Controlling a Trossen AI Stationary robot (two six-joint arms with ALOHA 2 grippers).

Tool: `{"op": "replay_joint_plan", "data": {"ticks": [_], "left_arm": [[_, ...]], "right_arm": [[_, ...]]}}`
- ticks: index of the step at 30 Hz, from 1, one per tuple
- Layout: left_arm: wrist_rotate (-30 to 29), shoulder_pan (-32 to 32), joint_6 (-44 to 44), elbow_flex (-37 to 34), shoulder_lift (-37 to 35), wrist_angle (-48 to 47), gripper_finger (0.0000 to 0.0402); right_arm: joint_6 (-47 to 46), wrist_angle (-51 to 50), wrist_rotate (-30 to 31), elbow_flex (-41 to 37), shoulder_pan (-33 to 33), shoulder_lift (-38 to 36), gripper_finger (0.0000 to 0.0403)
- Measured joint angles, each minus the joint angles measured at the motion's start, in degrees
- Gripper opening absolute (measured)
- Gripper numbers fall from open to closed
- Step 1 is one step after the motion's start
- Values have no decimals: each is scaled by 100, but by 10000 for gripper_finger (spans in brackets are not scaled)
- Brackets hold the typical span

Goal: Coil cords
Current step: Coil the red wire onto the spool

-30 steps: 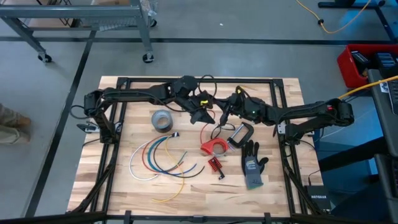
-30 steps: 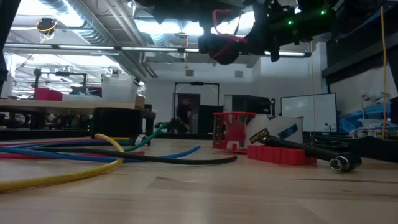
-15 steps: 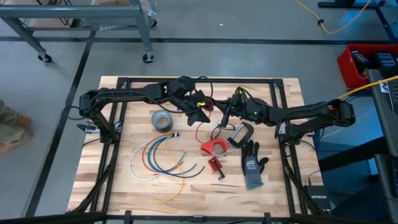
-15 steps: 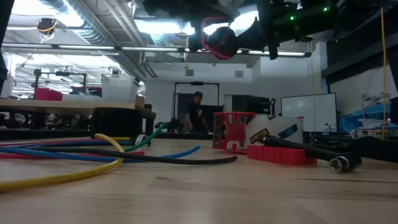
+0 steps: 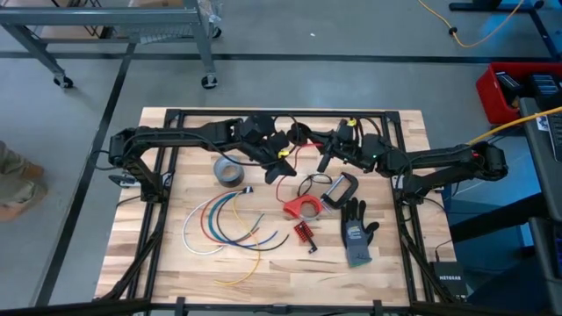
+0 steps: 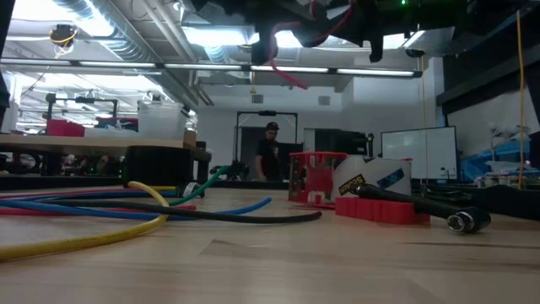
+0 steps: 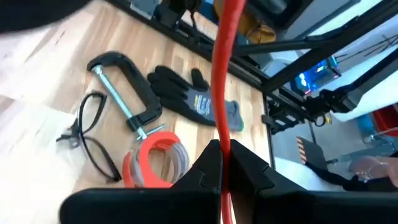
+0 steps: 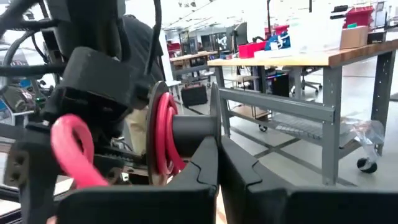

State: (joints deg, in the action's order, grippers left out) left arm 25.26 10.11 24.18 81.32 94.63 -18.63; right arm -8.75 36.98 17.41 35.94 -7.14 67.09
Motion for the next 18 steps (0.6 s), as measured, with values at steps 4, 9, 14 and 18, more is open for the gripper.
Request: {"op": "replay_joint_plan", "data": {"ticks": [4, 9, 14, 18], "left_arm": [[-329, 5, -19, 0, -36, 20, 0], [-527, 215, -19, -7, -299, -35, 0], [-599, 326, -18, -7, -595, -337, 0], [-977, 410, -62, -4, -876, -1071, 0]], "right_arm": [[0, -8, -219, 0, 2, 2, 3], [-144, -236, -497, 0, 4, 2, 3], [-153, -293, -680, 0, 4, -3, 3], [-153, -291, -896, 0, 4, -106, 3]]}}
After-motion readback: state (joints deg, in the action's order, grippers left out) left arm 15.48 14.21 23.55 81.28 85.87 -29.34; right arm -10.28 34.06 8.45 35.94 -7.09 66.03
